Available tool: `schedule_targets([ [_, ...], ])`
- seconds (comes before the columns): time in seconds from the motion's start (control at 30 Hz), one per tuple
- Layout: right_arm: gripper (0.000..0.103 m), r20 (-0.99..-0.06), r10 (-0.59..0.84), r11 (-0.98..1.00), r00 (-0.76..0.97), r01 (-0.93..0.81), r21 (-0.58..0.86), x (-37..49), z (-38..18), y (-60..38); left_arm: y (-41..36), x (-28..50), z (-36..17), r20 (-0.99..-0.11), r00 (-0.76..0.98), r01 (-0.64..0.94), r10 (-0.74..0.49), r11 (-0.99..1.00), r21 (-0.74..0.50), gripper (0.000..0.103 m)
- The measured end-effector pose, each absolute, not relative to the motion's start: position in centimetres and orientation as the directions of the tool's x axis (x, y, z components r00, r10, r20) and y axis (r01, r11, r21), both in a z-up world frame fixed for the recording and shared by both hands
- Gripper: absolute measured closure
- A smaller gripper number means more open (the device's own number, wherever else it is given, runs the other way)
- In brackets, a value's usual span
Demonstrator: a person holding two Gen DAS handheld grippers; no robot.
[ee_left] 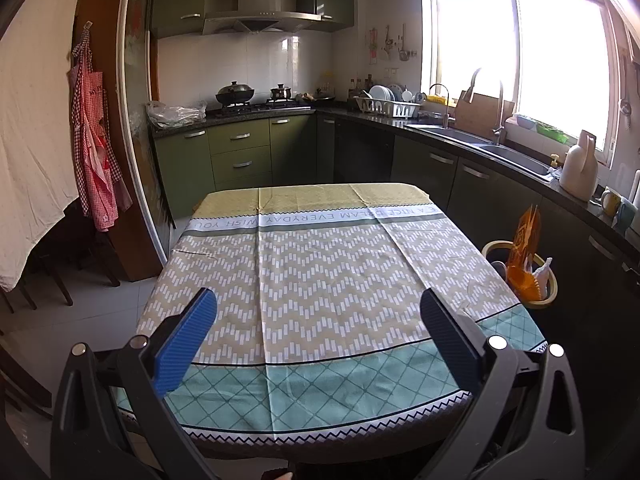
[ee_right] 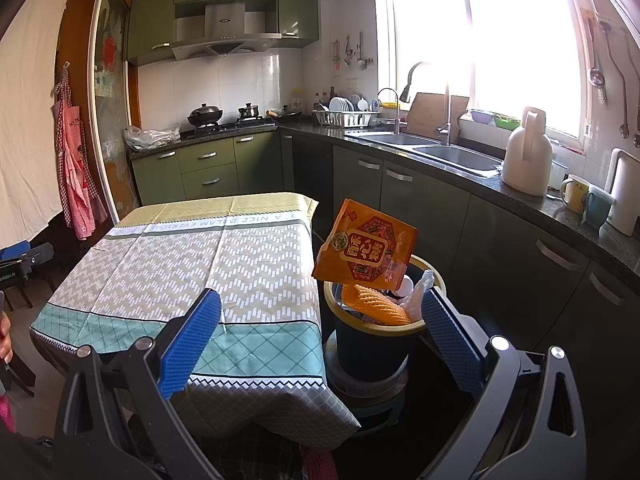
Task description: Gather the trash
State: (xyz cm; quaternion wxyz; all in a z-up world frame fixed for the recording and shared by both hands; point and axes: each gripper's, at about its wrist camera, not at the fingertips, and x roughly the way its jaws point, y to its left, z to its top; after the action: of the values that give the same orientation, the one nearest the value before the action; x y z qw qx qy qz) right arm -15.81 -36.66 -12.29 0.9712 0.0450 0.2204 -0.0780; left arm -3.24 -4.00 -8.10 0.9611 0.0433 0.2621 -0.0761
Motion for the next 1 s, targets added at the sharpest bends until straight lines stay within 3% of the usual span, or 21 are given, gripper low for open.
schedule_targets([
  [0.1, 0.004, -0.436, -0.133, 0.984, 0.89, 0.172, 0.052, -15.8, -12.3, -36.7, -4.2, -3.0, -8.4, -0.534, 0.835, 0.182, -0.133, 0.982, 0.04, 0.006],
  [0.3, 0.004, -0.435, -0.133, 0.984, 0.89, 0.172, 0.052, -15.7, -12.3, -36.6, -5.1, -3.3, -8.5, -0.521, 0.852, 0.129, -0.039, 0.982, 0.138, 0.006],
  [0.63, 0.004, -0.434, -0.133, 0.984, 0.891, 0.172, 0.051, -15.7, -12.3, -36.7, -4.9, -4.0, -7.8, -0.494, 0.866, 0.154, -0.078, 0.981, 0.115, 0.006],
  [1.0, 0.004, -0.433, -0.136, 0.983, 0.891, 0.175, 0.051, -15.7, -12.3, -36.7, -4.9, -4.4, -7.3, -0.457, 0.888, 0.114, -0.036, 0.983, 0.144, 0.006],
])
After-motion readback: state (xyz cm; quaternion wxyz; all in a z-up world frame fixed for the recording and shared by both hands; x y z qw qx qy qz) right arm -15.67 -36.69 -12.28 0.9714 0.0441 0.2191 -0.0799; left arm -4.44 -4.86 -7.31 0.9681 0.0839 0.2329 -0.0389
